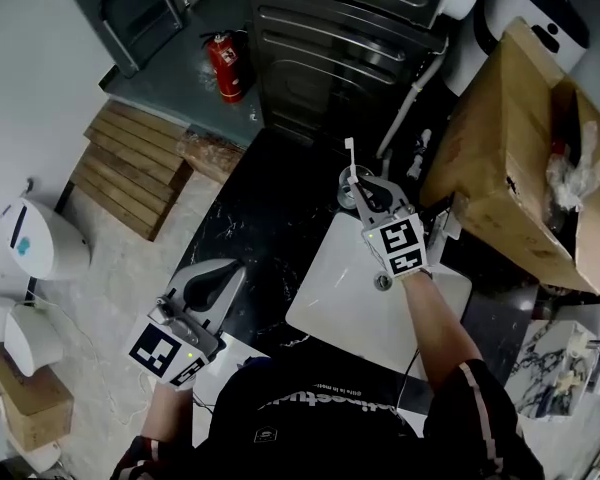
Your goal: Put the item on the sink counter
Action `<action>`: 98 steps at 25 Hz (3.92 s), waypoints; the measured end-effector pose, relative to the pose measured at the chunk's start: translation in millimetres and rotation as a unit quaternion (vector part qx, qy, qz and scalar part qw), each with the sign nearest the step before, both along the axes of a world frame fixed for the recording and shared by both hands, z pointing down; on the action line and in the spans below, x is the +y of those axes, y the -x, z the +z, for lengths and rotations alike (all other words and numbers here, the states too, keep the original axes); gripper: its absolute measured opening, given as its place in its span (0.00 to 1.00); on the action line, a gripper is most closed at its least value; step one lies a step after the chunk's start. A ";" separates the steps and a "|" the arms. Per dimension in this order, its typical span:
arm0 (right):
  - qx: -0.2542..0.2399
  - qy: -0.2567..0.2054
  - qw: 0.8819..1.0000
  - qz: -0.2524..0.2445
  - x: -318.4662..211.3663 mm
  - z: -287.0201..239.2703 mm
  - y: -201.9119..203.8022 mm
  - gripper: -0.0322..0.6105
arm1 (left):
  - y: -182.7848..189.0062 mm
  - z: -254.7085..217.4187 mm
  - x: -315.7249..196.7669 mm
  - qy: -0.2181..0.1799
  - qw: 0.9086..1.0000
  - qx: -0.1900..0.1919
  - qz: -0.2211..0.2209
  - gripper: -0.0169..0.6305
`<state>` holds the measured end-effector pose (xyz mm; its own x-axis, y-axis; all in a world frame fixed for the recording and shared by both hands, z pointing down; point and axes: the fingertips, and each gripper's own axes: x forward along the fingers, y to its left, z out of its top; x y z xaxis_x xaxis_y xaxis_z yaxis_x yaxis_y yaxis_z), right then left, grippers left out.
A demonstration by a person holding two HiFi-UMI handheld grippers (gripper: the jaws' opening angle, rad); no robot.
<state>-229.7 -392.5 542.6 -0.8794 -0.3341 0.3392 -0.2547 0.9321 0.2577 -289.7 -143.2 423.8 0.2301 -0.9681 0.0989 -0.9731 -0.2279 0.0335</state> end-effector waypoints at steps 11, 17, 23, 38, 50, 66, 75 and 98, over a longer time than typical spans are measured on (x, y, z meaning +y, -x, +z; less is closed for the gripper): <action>0.046 -0.040 0.998 -0.015 16.1 17.3 17.6 0.14 | 17.7 15.7 6.6 0.020 1.000 0.013 -0.015 0.05; 0.064 -0.054 0.996 -0.021 21.4 21.5 19.2 0.14 | 24.0 14.9 6.2 0.012 0.999 0.048 -0.017 0.05; 0.078 -0.061 0.995 -0.018 19.7 22.6 18.8 0.14 | 28.4 16.1 8.7 0.011 0.998 0.055 -0.019 0.05; 0.074 -0.054 0.996 -0.009 31.1 10.4 -1.6 0.19 | 19.8 6.1 8.5 -0.001 0.999 0.049 -0.005 0.05; -0.018 -0.051 0.997 0.046 62.3 -74.6 -83.1 0.19 | -36.5 -13.6 -22.6 -0.027 0.996 0.048 0.064 0.05; -0.163 -0.041 0.968 0.187 112.8 -184.7 -276.1 0.19 | -173.5 -44.8 -95.6 -0.055 0.974 0.058 0.213 0.05; -0.207 0.003 0.946 0.249 120.8 -174.6 -329.2 0.15 | -207.7 -44.6 -111.7 -0.058 0.971 0.064 0.224 0.05; -0.208 0.007 0.950 0.234 118.7 -174.1 -310.3 0.11 | -203.6 -44.7 -110.1 -0.053 0.973 0.065 0.215 0.05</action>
<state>80.6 -273.8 368.4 -0.6953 -0.7187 0.0029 -0.7183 0.6950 0.0323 -86.1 -253.4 379.1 0.6193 -0.7833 -0.0539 -0.7767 -0.6212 0.1038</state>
